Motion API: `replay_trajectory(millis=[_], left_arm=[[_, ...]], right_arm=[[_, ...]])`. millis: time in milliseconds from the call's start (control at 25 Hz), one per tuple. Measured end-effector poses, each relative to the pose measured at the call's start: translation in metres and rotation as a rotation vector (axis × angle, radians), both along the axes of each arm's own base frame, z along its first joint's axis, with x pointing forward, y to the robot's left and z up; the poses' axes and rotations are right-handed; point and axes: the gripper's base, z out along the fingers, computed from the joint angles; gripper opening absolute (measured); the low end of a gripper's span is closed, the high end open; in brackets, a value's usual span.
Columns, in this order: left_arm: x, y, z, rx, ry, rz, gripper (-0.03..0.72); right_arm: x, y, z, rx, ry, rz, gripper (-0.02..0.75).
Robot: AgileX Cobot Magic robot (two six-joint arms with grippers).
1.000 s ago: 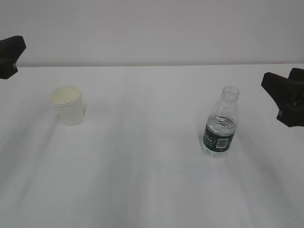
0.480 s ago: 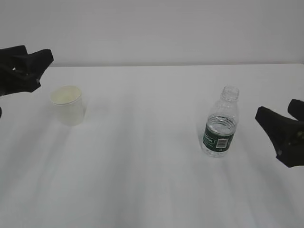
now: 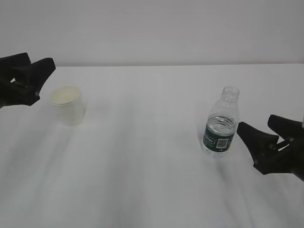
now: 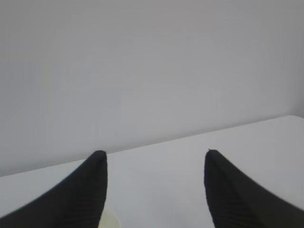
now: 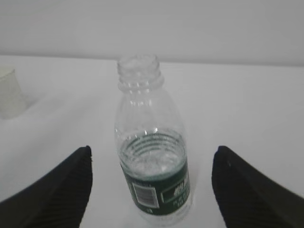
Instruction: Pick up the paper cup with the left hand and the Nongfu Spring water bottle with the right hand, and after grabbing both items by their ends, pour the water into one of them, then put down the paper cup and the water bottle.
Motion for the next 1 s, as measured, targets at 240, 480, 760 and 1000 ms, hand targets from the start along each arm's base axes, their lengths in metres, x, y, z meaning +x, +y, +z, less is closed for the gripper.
replay_trajectory(millis=[240,480,760,1000], left_arm=[[-0.008,-0.001,-0.022,0.009,0.051,-0.032,0.461],[-0.018,-0.001,-0.06,0.016,0.181,-0.044,0.461],[-0.018,-0.001,-0.069,0.047,0.206,-0.047,0.461],[-0.017,-0.002,-0.076,0.057,0.23,-0.055,0.461]], right_arm=[[0.003,-0.001,-0.022,-0.054,0.084,-0.009,0.59],[0.005,-0.001,-0.023,-0.087,0.072,0.0,0.59],[0.012,0.001,-0.032,-0.098,0.1,0.002,0.59],[0.025,0.006,-0.046,-0.108,0.134,0.028,0.59]])
